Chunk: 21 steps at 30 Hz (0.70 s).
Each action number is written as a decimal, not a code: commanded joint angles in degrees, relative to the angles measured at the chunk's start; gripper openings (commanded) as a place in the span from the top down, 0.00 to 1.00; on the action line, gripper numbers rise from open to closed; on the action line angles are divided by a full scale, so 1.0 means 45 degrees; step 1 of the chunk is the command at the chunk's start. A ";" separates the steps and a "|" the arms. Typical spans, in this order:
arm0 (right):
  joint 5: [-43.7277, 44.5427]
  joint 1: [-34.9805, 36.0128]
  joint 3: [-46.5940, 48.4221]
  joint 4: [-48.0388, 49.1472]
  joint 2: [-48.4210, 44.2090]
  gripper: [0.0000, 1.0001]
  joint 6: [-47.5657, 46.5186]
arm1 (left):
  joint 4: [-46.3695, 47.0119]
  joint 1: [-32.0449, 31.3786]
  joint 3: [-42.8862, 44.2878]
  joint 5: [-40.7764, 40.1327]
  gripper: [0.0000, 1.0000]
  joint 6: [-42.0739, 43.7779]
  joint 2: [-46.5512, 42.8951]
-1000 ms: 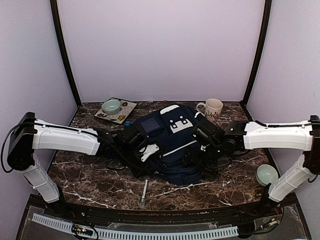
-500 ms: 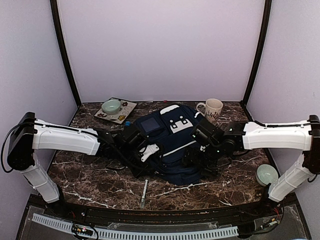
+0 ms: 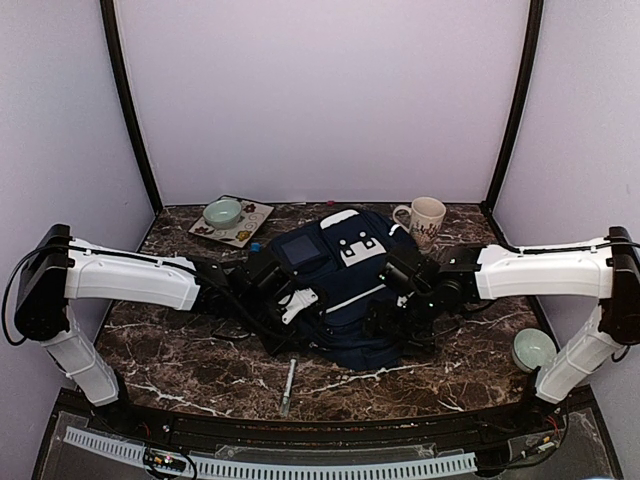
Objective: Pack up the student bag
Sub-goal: Hold the largest pocket of the student bag.
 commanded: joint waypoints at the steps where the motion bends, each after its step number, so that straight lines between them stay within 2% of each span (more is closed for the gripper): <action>1: 0.0000 0.0106 -0.0163 -0.0284 -0.0468 0.00 0.0105 | -0.0145 0.0009 -0.0030 -0.0040 1.00 -0.0036 -0.0087; 21: -0.0518 0.0187 -0.0926 0.1040 -0.0188 0.00 0.0285 | -0.0138 0.0009 0.0035 0.0084 1.00 -0.0063 -0.0027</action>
